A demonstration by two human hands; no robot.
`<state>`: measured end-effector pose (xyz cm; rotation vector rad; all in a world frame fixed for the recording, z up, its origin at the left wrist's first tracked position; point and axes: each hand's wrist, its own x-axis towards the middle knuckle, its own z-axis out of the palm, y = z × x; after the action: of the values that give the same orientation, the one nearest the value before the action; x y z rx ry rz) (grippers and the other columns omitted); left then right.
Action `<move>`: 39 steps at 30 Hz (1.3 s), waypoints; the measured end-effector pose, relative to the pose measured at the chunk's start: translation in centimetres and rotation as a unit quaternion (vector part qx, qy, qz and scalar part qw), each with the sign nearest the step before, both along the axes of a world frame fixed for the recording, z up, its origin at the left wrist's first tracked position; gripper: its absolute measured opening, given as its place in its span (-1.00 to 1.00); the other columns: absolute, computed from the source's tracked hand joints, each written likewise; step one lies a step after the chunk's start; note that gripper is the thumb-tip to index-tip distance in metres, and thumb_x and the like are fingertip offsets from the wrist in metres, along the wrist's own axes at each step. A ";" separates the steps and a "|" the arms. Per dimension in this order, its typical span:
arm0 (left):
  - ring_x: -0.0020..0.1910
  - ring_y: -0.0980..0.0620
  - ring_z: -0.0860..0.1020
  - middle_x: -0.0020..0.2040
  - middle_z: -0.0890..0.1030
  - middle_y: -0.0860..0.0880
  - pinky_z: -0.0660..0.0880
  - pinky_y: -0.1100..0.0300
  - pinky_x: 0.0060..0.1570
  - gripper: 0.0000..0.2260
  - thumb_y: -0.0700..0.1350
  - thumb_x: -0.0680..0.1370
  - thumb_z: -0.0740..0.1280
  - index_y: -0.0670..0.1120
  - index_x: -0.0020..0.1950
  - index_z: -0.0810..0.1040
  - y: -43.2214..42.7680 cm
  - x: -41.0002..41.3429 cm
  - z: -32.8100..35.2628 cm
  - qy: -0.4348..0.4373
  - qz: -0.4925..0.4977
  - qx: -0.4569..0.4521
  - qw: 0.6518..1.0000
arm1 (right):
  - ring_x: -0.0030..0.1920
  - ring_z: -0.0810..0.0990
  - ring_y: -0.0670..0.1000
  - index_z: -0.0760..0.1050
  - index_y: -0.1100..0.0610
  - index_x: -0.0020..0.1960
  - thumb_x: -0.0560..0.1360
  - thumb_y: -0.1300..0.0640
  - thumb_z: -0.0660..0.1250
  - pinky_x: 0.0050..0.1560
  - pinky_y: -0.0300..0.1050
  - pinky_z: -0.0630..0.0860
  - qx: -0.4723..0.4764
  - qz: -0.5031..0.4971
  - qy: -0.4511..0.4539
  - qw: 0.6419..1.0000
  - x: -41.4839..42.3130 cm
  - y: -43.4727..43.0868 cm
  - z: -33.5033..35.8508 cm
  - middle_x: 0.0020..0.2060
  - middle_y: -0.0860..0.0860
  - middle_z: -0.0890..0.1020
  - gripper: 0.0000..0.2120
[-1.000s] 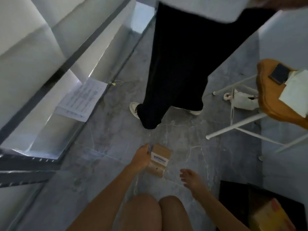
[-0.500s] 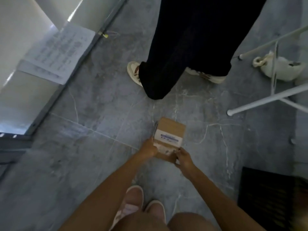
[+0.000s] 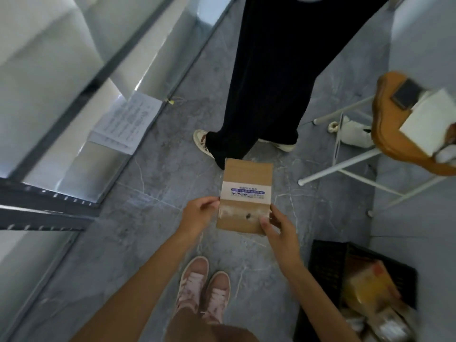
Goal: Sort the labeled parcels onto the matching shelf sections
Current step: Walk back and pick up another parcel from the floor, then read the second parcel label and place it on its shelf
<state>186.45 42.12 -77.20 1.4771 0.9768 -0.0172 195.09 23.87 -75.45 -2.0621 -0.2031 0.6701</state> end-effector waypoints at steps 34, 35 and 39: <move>0.25 -0.10 0.53 0.24 0.58 -0.17 0.56 0.22 0.05 -0.50 0.03 0.45 0.23 -0.17 0.34 0.41 -1.1 -37.0 61.2 -0.359 0.057 -0.035 0.931 | 0.05 0.53 -0.18 0.41 -0.06 0.28 0.54 0.17 0.26 -0.09 -0.46 0.48 0.303 0.102 -0.194 0.927 -32.6 1.7 61.3 0.11 0.03 0.54 -0.66; 0.25 -0.11 0.52 0.25 0.57 -0.18 0.57 0.20 0.05 -0.50 0.03 0.45 0.22 -0.16 0.34 0.41 -1.5 -37.9 62.0 -0.360 0.064 -0.030 0.930 | 0.06 0.54 -0.16 0.40 -0.11 0.25 0.53 0.14 0.26 -0.07 -0.42 0.50 0.311 0.113 -0.189 0.924 -33.2 1.9 61.8 0.13 0.02 0.55 -0.68; 0.29 -0.16 0.49 0.27 0.55 -0.20 0.55 0.10 0.13 -0.46 0.06 0.42 0.26 -0.15 0.34 0.42 -2.9 -41.2 64.0 -0.369 0.099 -0.027 0.924 | 0.11 0.54 -0.15 0.42 -0.08 0.26 0.48 -0.03 0.23 -0.08 -0.39 0.53 0.345 0.149 -0.164 0.912 -35.5 2.1 63.7 0.18 -0.02 0.55 -0.65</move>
<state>145.26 39.21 -13.16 1.1751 0.4899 0.6151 159.55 25.93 -11.80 -1.4431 -0.8386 0.3441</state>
